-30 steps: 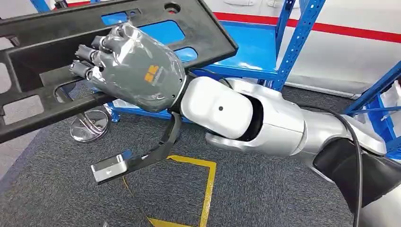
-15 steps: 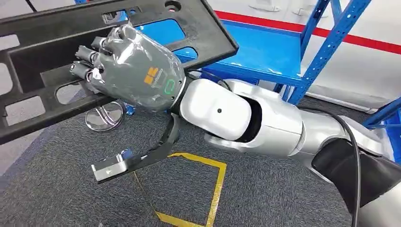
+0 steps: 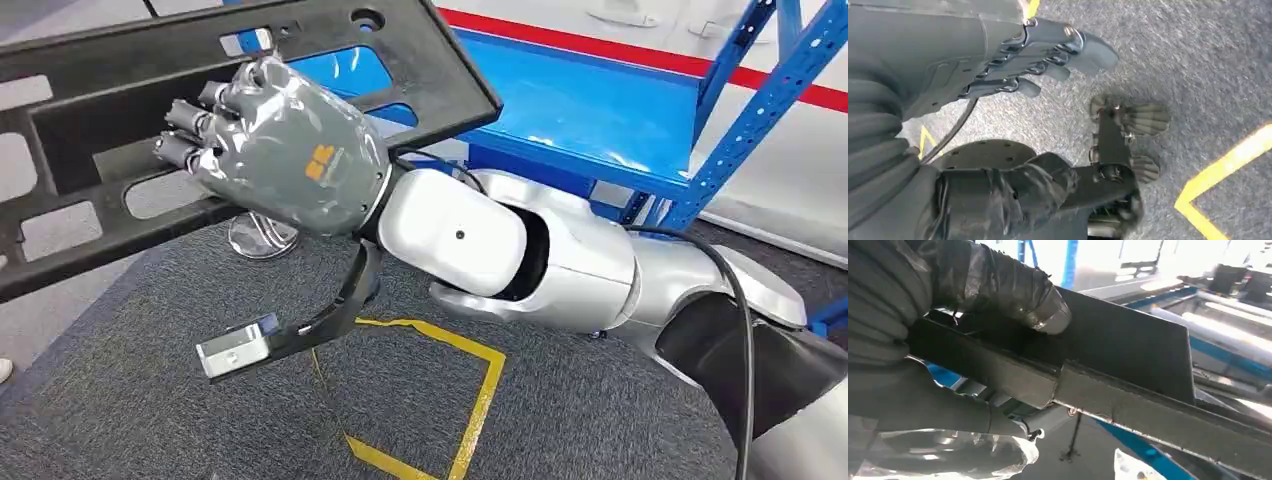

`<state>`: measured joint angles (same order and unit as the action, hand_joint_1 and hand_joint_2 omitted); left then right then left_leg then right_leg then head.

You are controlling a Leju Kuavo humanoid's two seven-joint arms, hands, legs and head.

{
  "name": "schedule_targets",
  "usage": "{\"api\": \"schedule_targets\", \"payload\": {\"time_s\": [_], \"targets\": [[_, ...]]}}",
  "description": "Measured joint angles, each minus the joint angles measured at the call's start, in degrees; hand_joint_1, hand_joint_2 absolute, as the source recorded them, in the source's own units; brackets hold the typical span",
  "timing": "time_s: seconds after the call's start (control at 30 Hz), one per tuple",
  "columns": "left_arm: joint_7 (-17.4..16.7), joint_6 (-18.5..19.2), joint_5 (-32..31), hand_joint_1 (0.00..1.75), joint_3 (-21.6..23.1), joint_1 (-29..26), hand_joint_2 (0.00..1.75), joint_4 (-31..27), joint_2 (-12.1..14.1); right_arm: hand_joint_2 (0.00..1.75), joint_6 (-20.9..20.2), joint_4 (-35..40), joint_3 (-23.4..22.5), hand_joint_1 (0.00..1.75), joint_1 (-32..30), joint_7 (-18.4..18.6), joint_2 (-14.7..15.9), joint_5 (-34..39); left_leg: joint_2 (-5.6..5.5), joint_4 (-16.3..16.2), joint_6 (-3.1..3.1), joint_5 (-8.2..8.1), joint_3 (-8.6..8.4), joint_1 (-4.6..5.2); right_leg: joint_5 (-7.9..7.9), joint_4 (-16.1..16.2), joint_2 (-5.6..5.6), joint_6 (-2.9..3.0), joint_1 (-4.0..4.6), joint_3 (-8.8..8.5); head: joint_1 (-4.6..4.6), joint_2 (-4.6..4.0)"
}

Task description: Take the parts from the cabinet and place them on the table.

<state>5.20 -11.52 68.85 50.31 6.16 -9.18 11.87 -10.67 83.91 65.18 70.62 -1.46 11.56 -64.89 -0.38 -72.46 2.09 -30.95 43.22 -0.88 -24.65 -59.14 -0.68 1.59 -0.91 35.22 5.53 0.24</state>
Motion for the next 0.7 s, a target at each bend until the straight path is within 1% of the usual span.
{"api": "schedule_targets", "payload": {"time_s": [0.03, 0.07, 0.1, 0.13, 0.17, 0.2, 0.23, 0.27, 0.3, 0.33, 0.37, 0.4, 0.43, 0.47, 0.5, 0.53, 0.57, 0.6, 0.63, 0.67, 0.7], "targets": [[-0.08, 0.02, 0.02, 0.0, 0.0, -0.02, 1.75, 0.0, -0.04, 1.75, -0.07, -0.04, 0.17, 1.75, -0.01, -0.07, 0.0, -0.02, 0.06, -2.14, 0.13, -0.33, 1.04, 0.0, -0.02, -0.02, -0.66, 0.03, 0.0, 0.06, 0.0, 0.0], [-0.24, 0.02, 0.07, 0.0, 0.0, -0.08, 1.75, 0.0, -0.11, 1.75, -0.15, -0.04, 0.24, 1.75, -0.01, -0.09, 0.0, -0.02, 0.07, -1.53, 0.13, 0.6, 0.68, 0.0, -0.05, -0.02, -1.36, 0.04, 0.03, 0.06, 0.0, 0.0], [-0.43, 0.02, 0.11, 0.0, 0.0, -0.11, 1.75, 0.0, -0.13, 1.75, -0.22, -0.07, 0.28, 1.75, -0.01, -0.11, 0.0, -0.02, 0.15, 1.53, 0.01, 2.53, -0.98, 0.0, -0.1, -0.03, -2.05, 0.02, 0.07, 0.04, 0.0, 0.0], [-0.63, 0.0, 0.15, 0.0, 0.0, -0.1, 1.75, 0.0, -0.13, 1.75, -0.24, -0.07, 0.28, 1.75, 0.03, -0.11, 0.0, -0.04, 0.55, 6.42, -0.25, 4.93, -3.65, 0.05, -0.17, -0.03, -2.74, 0.02, 0.17, -0.05, 0.02, 0.0], [-0.76, -0.04, 0.17, 0.0, 0.0, -0.07, 1.75, 0.0, -0.09, 1.75, -0.26, -0.09, 0.28, 1.75, 0.12, -0.11, 0.0, -0.04, 2.16, 11.82, -0.67, 7.09, -6.73, 0.3, -0.25, -0.03, -3.34, -0.08, 0.28, -0.22, 0.0, 0.0], [-0.94, -0.09, 0.2, 0.0, 0.0, 0.04, 1.75, 0.0, -0.07, 1.75, -0.28, -0.11, 0.28, 1.75, 0.23, -0.13, 0.0, -0.04, 5.26, 14.74, -1.28, 6.24, -7.93, 1.03, -0.3, 0.04, -3.88, -0.19, 0.44, -0.33, 0.0, 0.0], [-1.05, -0.15, 0.2, 0.0, 0.0, 0.08, 1.75, 0.0, -0.02, 1.75, -0.31, -0.13, 0.28, 1.75, 0.4, -0.13, 0.0, -0.04, 4.43, 14.86, -1.96, 6.69, -8.05, 1.39, -0.31, 0.05, -4.35, -0.49, 0.73, -0.28, 0.09, 0.0], [-1.2, -0.2, 0.2, 0.0, 0.0, 0.12, 1.75, 0.0, -0.02, 1.75, -0.33, -0.17, 0.28, 1.75, 0.43, -0.13, 0.0, -0.07, 3.64, 14.75, -2.42, 6.72, -7.79, 1.4, -0.32, 0.12, -4.92, -0.72, 0.71, -0.26, 0.0, 0.0], [-1.29, -0.22, 0.22, 0.0, 0.0, 0.09, 1.75, 0.0, 0.0, 1.75, -0.35, -0.22, 0.28, 1.75, 0.42, -0.13, 0.0, -0.07, 2.86, 14.7, -2.67, 6.81, -7.59, 1.44, -0.34, 0.21, -5.58, -0.98, 0.72, -0.43, 0.04, 0.0], [-1.44, -0.31, 0.24, 0.0, 0.0, 0.0, 1.75, 0.0, 0.13, 1.75, -0.46, -0.28, 0.28, 1.75, 0.43, -0.13, 0.0, -0.07, 2.14, 14.99, -3.06, 7.03, -7.68, 1.4, -0.34, 0.41, -6.25, -1.25, 0.81, -0.7, 0.02, 0.02], [-1.53, -0.31, 0.37, 0.0, 0.0, -0.04, 1.75, 0.0, 0.26, 1.75, -0.52, -0.33, 0.28, 1.75, 0.47, -0.11, 0.0, -0.07, 1.72, 15.73, -3.51, 7.39, -8.17, 1.18, -0.54, 0.49, -6.26, -1.65, 0.96, -0.94, 0.1, 0.0], [-1.55, -0.26, 0.59, 0.0, 0.0, -0.3, 1.75, 0.0, 0.24, 1.75, -0.7, -0.61, 0.28, 1.75, 0.51, -0.11, 0.07, -0.04, 1.02, 16.44, -3.66, 7.85, -8.6, 0.73, -1.64, -0.95, -2.54, -2.03, 0.38, -0.39, 0.28, 0.0], [-1.64, -0.2, 0.72, 0.0, 0.0, -0.26, 1.75, 0.0, 0.24, 1.75, -0.91, -0.78, 0.28, 1.75, 0.78, -0.11, 0.07, -0.05, 0.49, 16.45, -3.9, 7.94, -8.53, 0.62, -3.67, -3.97, -0.68, -2.06, 0.4, 1.03, 0.25, 0.0], [-1.64, -0.11, 0.77, 0.0, -0.02, -0.15, 1.75, 0.0, 0.24, 1.75, -1.18, -0.94, 0.28, 1.75, 0.89, -0.11, 0.07, -0.04, -0.02, 16.41, -4.14, 8.09, -8.4, 0.62, -5.86, -8.37, 0.26, -2.02, 0.4, 3.1, 0.44, 0.0], [-1.66, -0.04, 0.81, 0.0, 0.0, -0.13, 1.75, 0.0, 0.24, 1.75, -1.47, -1.25, 0.31, 1.75, 0.84, -0.11, 0.09, -0.02, -0.69, 16.4, -4.18, 8.12, -8.29, 0.63, -7.76, -12.93, 0.68, -2.03, 0.39, 5.28, 0.42, 0.0], [-1.66, 0.02, 0.92, 0.0, -0.02, -0.13, 1.75, 0.0, 0.24, 1.75, -1.71, -1.64, 0.37, 1.75, 0.86, -0.11, 0.09, 0.07, -1.52, 16.32, -4.23, 8.16, -8.15, 0.63, -8.79, -16.72, 0.7, -2.07, 0.39, 7.27, 0.44, 0.0], [-1.73, 0.09, 1.01, 0.0, -0.02, -0.17, 1.75, 0.0, 0.24, 1.75, -1.92, -2.14, 0.41, 1.75, 0.89, -0.11, 0.11, 0.2, -2.39, 16.12, -4.22, 8.17, -8.04, 0.55, -8.24, -17.61, 0.69, -2.1, 0.34, 7.86, 0.46, 0.0], [-1.73, 0.15, 1.05, 0.0, -0.02, -0.23, 1.75, 0.0, 0.24, 1.75, -2.23, -2.95, 0.41, 1.75, 1.09, -0.11, 0.15, 0.48, -3.29, 15.83, -4.14, 8.11, -7.96, 0.43, -6.4, -15.71, 0.71, -2.11, 0.25, 7.03, 0.55, 0.0], [-1.7, 0.26, 1.09, 0.0, -0.02, -0.25, 1.75, 0.0, 0.2, 1.75, -2.58, -4.1, 0.44, 1.75, 1.96, -0.26, 0.15, 0.94, -4.13, 15.39, -3.93, 7.96, -7.86, 0.28, -3.66, -11.67, 0.97, -2.11, 0.09, 5.14, 0.68, 0.0], [-1.53, 0.64, 1.11, 0.0, -0.02, -0.23, 1.75, 0.0, 0.17, 1.75, -3.04, -6.39, 0.57, 1.75, 4.12, -0.5, 0.15, 1.73, -5.04, 14.71, -3.57, 7.69, -7.66, 0.17, -0.7, -6.05, 2.08, -2.17, -0.27, 2.57, 0.88, 0.0], [-1.35, 0.99, 1.14, 0.0, 0.0, -0.22, 1.75, 0.0, 0.17, 1.75, -3.28, -8.66, 0.7, 1.75, 6.07, -0.88, 0.15, 2.23, -5.65, 14.03, -3.16, 7.35, -6.99, 0.02, -0.19, -2.41, 4.92, -2.27, -0.79, 1.27, 0.85, 0.0]]}}
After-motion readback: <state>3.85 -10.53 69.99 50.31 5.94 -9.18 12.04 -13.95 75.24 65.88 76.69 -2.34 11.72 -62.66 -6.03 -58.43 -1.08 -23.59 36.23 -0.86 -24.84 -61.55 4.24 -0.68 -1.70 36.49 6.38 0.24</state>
